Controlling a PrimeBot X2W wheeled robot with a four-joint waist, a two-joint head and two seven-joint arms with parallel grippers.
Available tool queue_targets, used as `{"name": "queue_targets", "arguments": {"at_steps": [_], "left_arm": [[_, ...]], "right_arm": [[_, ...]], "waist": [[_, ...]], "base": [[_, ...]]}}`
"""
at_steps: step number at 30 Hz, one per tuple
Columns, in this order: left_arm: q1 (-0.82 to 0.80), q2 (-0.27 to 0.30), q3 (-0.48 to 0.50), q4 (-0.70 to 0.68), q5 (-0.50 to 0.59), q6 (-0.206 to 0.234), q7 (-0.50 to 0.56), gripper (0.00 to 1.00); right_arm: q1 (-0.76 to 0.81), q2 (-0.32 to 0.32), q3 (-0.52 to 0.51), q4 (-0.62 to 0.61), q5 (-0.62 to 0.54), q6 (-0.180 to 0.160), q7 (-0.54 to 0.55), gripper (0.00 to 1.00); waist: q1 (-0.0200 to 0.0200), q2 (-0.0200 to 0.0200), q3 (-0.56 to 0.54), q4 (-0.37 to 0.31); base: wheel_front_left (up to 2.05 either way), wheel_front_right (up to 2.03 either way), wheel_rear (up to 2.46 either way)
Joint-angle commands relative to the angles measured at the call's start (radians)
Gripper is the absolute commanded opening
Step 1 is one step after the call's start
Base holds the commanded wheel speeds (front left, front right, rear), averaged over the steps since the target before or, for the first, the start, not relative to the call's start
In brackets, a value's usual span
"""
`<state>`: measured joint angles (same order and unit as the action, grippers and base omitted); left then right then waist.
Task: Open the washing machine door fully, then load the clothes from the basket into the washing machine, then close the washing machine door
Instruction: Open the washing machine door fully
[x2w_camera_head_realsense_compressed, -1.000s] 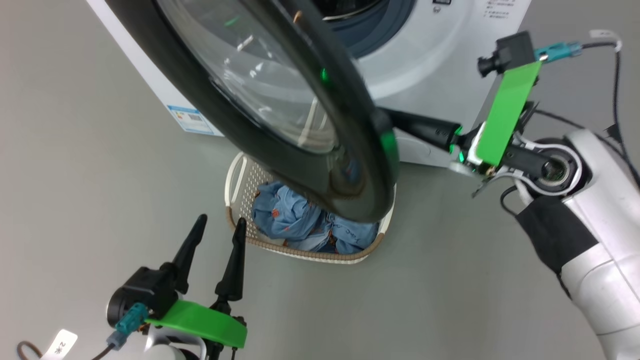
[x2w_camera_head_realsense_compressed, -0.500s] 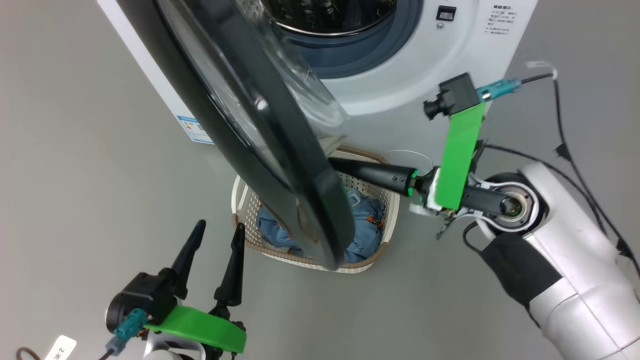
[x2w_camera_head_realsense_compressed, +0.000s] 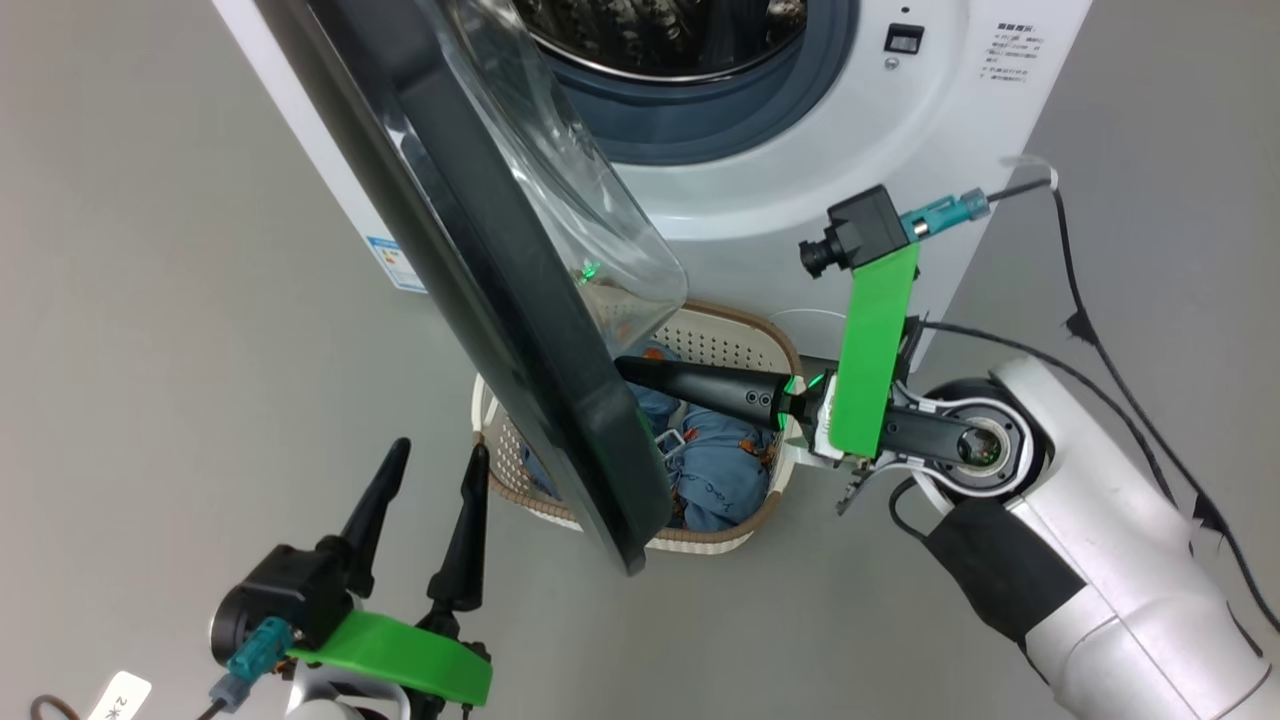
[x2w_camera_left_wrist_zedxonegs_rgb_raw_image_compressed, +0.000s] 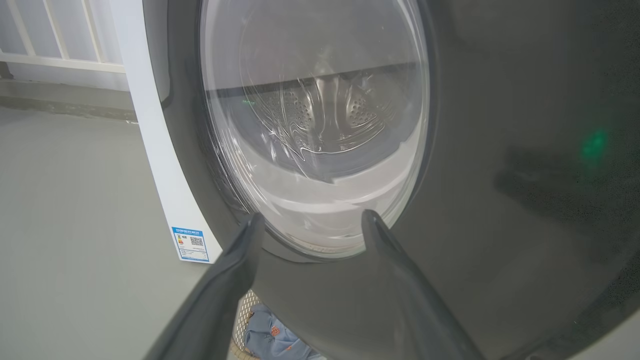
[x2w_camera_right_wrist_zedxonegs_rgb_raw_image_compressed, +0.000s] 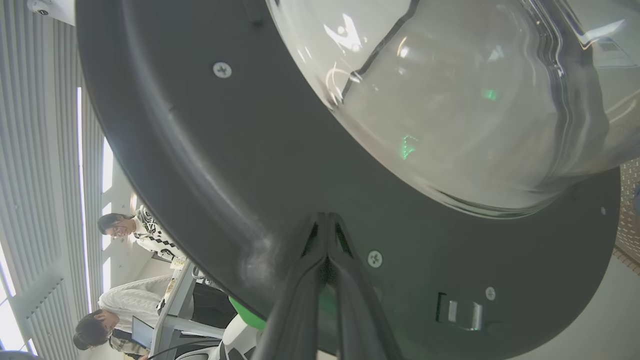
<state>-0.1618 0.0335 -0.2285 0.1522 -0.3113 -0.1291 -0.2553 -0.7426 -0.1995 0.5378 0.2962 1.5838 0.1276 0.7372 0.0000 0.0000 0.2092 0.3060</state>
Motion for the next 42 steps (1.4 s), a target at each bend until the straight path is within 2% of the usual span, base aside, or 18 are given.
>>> {"name": "queue_targets", "arguments": {"at_steps": [1,4,5,7,14,27,42], "left_arm": [[0.004,0.017,0.035,-0.027,0.009,-0.002,-0.006,1.0],[0.008,0.017,0.034,-0.02,0.005,-0.002,-0.006,1.0],[0.008,0.017,0.031,-0.017,0.005,-0.002,-0.006,1.0],[0.005,0.017,0.024,-0.009,0.006,-0.002,-0.006,1.0],[0.002,0.029,0.019,0.014,0.002,-0.002,-0.006,1.0],[0.065,0.082,0.027,0.017,-0.017,-0.002,-0.006,1.0],[0.109,0.096,0.077,0.011,-0.02,-0.002,-0.006,1.0]], "right_arm": [[0.022,0.03,0.005,-0.029,-0.012,0.003,-0.009,0.0],[0.031,0.028,-0.005,-0.019,-0.023,0.003,-0.04,0.0],[0.036,0.026,-0.01,-0.016,-0.026,0.003,-0.051,0.44],[0.049,0.016,-0.02,-0.008,-0.041,0.003,-0.084,1.0],[0.109,-0.025,-0.021,0.002,-0.075,0.003,-0.168,1.0],[0.275,-0.149,-0.013,0.051,-0.118,0.003,-0.355,1.0],[0.406,-0.274,0.023,0.132,-0.212,0.003,-0.677,1.0]], "waist": [[0.0,0.0,-0.007,-0.004],[0.0,0.0,-0.018,-0.015],[0.0,0.0,-0.021,-0.017],[0.0,0.0,-0.031,-0.022],[0.0,0.0,-0.063,-0.045],[0.0,0.0,-0.138,-0.116],[0.0,0.0,-0.163,-0.178]], "base": [[0.0,0.0,0.0],[0.0,0.0,0.0],[0.0,0.0,0.0],[0.0,0.0,0.0],[0.0,0.0,0.0],[0.0,0.0,0.0],[0.0,0.0,0.0]]}}
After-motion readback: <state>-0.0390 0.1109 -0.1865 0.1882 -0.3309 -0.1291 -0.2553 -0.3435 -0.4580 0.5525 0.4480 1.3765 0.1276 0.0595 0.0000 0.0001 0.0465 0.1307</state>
